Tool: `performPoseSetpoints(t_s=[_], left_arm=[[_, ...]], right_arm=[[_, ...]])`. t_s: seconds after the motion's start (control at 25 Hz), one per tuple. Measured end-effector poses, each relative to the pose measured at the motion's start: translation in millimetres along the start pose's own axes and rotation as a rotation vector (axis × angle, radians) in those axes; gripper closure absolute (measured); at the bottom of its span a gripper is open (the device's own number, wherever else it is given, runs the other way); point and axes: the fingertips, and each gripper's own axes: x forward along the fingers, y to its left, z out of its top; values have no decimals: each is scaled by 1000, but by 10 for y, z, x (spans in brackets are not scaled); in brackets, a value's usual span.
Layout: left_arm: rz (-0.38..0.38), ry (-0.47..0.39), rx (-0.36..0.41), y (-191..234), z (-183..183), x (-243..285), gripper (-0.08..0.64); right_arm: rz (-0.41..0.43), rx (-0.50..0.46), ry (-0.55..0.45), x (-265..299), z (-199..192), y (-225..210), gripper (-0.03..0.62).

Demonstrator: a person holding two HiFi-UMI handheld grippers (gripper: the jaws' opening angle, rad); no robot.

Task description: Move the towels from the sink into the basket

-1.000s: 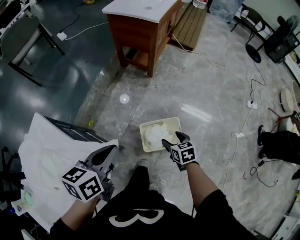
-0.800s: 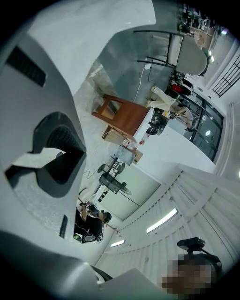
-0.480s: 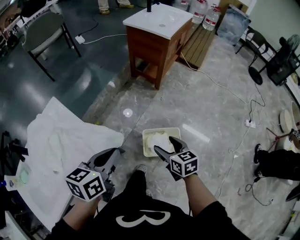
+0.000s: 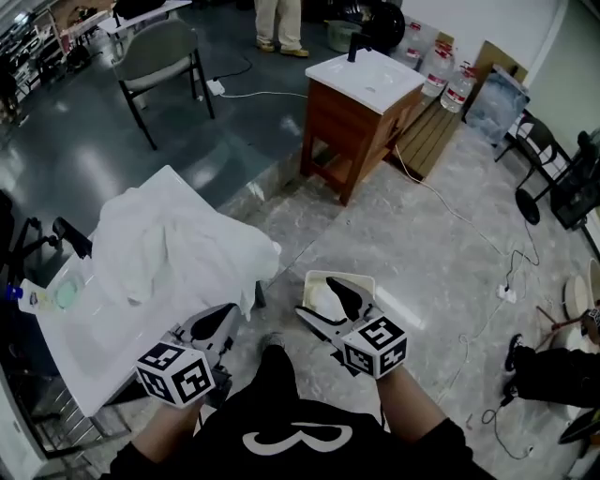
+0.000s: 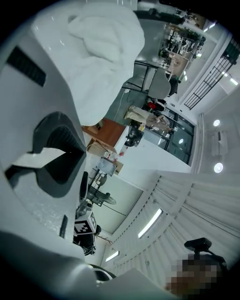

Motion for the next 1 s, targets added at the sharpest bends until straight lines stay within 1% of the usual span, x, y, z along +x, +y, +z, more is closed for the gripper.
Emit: performPoseSetpoints(t_s=[0.2, 0.36, 0.52, 0.72, 0.92, 1.0], left_arm=[[76, -45, 15, 169, -2, -456, 554], [125, -57, -4, 400, 31, -653, 554], [169, -70, -18, 714, 178, -751, 554], [195, -77, -34, 1124, 422, -791, 554], [188, -108, -34, 1448, 763, -727, 554], [182, -113, -32, 1584, 847, -688, 554]], right_arm=[[87, -74, -1, 170, 230, 447, 258], [128, -124, 34, 481, 310, 617, 258], [139, -187, 61, 904, 492, 663, 258], [128, -257, 114, 1452, 663, 677, 258], [116, -293, 179, 1927, 699, 591, 258], [110, -321, 217, 2124, 648, 535, 258]])
